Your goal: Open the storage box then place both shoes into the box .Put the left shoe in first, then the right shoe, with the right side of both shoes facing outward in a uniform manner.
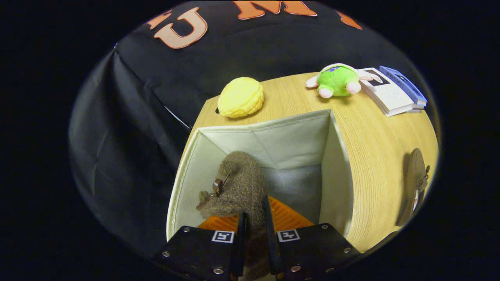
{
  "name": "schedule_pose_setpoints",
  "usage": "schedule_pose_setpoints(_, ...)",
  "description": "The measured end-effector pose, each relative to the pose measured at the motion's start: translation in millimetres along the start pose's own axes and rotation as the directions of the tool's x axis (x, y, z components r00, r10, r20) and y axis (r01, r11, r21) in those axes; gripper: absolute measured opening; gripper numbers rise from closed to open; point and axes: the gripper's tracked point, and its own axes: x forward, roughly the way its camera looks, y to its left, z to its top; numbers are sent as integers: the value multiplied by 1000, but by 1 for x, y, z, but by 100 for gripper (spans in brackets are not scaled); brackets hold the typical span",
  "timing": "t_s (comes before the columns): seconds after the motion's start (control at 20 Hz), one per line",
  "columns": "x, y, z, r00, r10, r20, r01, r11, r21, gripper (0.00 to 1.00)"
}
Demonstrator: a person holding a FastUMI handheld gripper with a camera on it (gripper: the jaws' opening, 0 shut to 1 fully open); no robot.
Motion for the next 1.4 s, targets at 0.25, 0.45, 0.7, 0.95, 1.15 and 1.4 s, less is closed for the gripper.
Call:
schedule_pose_setpoints(0.25, -7, 12, -21, 995, 60, -80, -61, 998, -8, 42)
schedule_pose_setpoints(0.45, -35, 26, -9, 987, 161, -19, -161, 986, -29, 67)
schedule_pose_setpoints(0.7, -82, -3, 15, 978, 183, 97, -176, 981, -77, 77)
schedule_pose_setpoints(0.95, -120, -54, 21, 972, 159, 171, -137, 981, -136, 89)
schedule_pose_setpoints(1.15, -139, -108, 25, 971, 108, 214, -79, 987, -141, 94)
schedule_pose_setpoints(1.4, -141, -186, 9, 984, 15, 179, 17, 984, -176, 96)
